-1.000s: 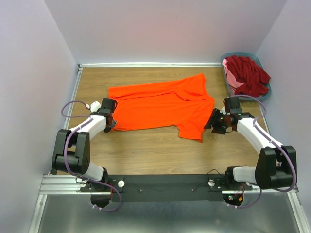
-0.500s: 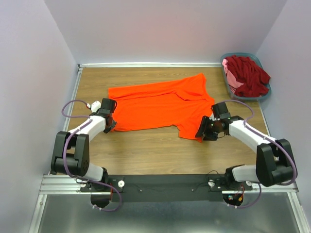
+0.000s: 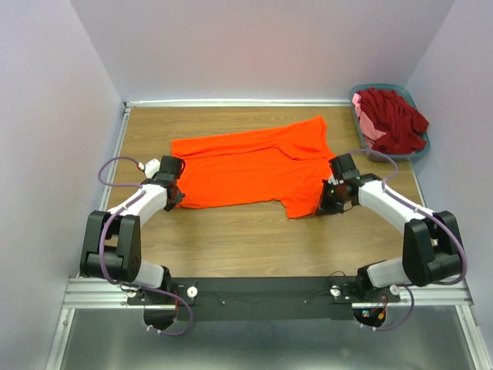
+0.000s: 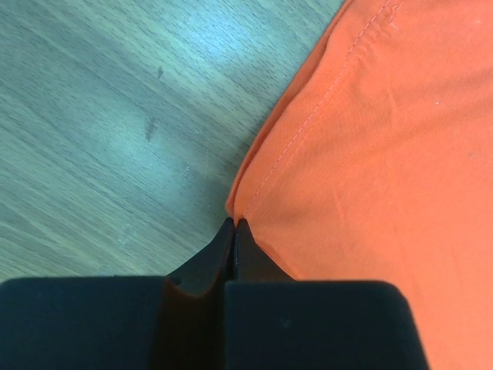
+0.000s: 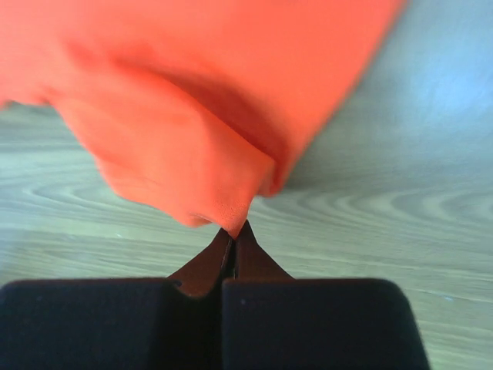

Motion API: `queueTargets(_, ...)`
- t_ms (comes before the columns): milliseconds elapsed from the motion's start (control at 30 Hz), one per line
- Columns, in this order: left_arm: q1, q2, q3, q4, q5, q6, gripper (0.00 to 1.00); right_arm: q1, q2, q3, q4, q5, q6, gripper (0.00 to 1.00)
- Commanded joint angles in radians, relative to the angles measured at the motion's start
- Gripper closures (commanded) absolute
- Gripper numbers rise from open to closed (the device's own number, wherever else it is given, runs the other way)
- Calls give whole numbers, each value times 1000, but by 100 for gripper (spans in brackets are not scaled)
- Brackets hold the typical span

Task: Fold and stack the t-shirts
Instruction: Fold the tshirt

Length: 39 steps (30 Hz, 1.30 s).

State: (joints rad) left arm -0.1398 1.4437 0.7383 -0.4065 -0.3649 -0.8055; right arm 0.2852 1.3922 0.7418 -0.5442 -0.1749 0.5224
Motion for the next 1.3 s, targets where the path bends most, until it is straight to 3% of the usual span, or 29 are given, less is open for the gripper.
queueTargets(0, -3, -34, 12, -15, -37, 28, 100, 32, 74, 175, -138, 118, -90, 99)
queueTargets(133, -3, -43, 18, -20, -54, 38, 100, 111, 197, 370, -247, 251, -143, 98)
queueTargets(333, -3, -46, 18, -14, -46, 51, 100, 227, 416, 550, -323, 454, -197, 88)
queueTargets(467, -3, -43, 16, -11, -40, 58, 100, 224, 459, 648, -316, 651, -180, 72)
queueTargets(567, -3, -48, 13, -5, -40, 65, 100, 206, 487, 708, -289, 672, -212, 59)
queueTargets(700, -3, -45, 16, -3, -36, 72, 100, 157, 538, 746, -286, 690, -225, 54)
queueTargets(767, -1, -45, 21, -2, -29, 78, 100, 114, 493, 713, -261, 661, -237, 54)
queueTargets(1033, -1, -57, 23, 3, -20, 89, 100, 95, 250, 461, -88, 249, -404, 54)
queueTargets(1267, -1, -58, 19, 6, -12, 100, 100, 91, 234, 349, -5, 92, -473, 52)
